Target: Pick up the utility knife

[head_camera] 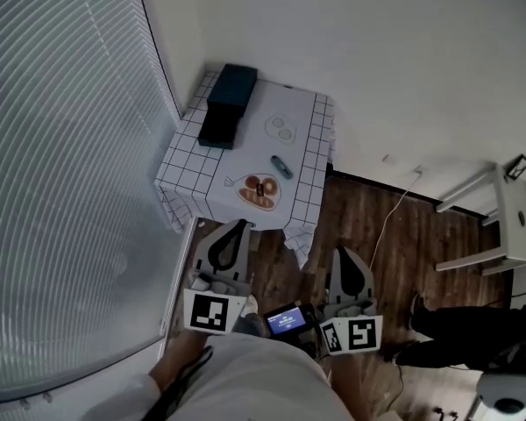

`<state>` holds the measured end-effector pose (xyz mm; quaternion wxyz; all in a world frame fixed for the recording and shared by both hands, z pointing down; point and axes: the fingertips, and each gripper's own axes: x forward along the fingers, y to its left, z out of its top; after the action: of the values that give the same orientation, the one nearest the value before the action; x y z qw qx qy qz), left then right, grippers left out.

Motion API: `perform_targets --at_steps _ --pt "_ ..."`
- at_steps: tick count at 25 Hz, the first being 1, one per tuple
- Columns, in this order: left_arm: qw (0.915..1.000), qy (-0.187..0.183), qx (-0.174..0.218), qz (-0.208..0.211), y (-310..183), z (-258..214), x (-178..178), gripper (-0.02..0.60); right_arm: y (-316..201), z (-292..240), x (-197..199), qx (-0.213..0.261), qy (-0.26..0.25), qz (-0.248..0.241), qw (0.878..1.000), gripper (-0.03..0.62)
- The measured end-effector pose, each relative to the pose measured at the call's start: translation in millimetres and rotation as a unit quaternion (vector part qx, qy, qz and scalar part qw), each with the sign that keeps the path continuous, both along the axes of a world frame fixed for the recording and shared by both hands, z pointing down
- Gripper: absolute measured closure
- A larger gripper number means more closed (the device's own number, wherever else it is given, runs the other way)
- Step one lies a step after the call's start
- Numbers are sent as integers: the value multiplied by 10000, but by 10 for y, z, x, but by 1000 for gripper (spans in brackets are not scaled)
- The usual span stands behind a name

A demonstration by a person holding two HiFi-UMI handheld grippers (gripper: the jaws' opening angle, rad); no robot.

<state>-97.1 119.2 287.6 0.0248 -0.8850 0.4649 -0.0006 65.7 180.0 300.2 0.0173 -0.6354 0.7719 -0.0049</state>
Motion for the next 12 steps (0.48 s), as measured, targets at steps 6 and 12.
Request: perform_targets --at_steps 6,12 --pt "10000 -20 -19 -11 -352 73 -100 578 -296 35 -141 -32 -33 10 10000 588" --pt "10000 70 -4 -51 -666 76 -93 578 -582 65 -158 -33 68 -123 9999 588"
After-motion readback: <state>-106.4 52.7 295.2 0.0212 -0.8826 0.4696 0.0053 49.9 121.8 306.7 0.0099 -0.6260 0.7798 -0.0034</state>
